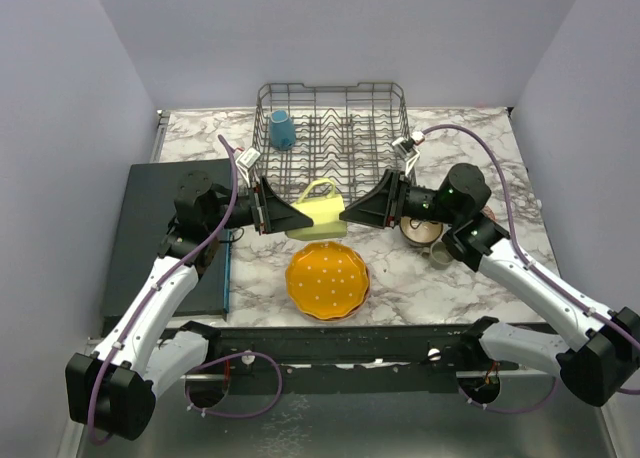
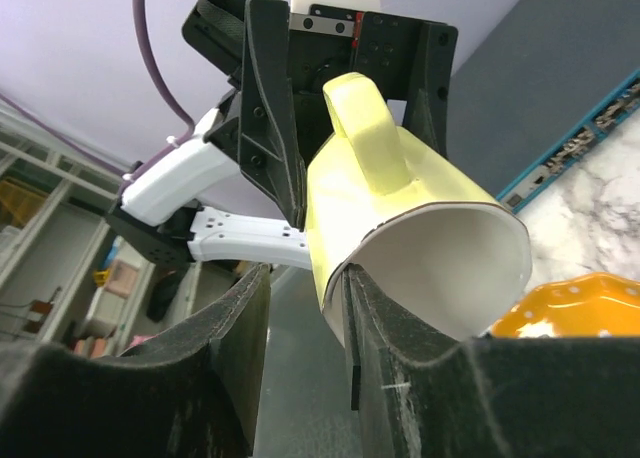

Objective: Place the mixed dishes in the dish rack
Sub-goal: Pick up the cup at the corner of the board, then turn the cup upside down in the dish rack.

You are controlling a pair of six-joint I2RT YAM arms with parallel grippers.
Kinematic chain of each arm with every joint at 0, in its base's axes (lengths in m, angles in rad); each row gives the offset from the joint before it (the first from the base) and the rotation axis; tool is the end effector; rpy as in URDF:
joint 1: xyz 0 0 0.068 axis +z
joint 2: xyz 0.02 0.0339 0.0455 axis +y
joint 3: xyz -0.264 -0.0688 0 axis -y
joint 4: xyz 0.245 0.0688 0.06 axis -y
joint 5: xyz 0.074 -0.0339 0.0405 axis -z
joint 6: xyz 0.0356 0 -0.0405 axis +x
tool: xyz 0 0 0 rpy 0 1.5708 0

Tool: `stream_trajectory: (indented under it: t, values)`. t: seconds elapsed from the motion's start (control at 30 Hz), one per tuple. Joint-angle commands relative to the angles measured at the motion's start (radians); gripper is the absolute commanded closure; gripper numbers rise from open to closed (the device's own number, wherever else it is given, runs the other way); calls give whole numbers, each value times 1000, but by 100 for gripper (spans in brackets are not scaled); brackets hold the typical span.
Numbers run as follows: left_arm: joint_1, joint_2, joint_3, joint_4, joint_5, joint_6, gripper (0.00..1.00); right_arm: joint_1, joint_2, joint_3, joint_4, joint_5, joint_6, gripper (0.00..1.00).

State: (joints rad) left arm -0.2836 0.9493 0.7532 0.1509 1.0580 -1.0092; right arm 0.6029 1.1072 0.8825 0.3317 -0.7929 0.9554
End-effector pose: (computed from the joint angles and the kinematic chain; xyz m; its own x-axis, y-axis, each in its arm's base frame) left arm 0.1926 -0.0884 0.3351 -0.8467 -0.1858 -0.4987 0.4814 0.1318 -0.8665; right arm 0.1937 0.1641 0.3641 -0.7506 0.1790 -0.6361 -0.6384 0.0524 0.7680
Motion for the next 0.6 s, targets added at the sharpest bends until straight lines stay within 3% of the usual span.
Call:
stream_trajectory:
  t: [0.0, 0.37, 0.57]
  values:
    - [0, 1, 38, -33, -28, 42, 100, 2, -60, 19, -112, 76, -86, 58]
    - [0, 56, 177, -314, -170, 239, 100, 2, -167, 82, -429, 262, -255, 55]
    - [-1, 109, 280, -459, -292, 351, 100, 3, -196, 77, -498, 317, -299, 55]
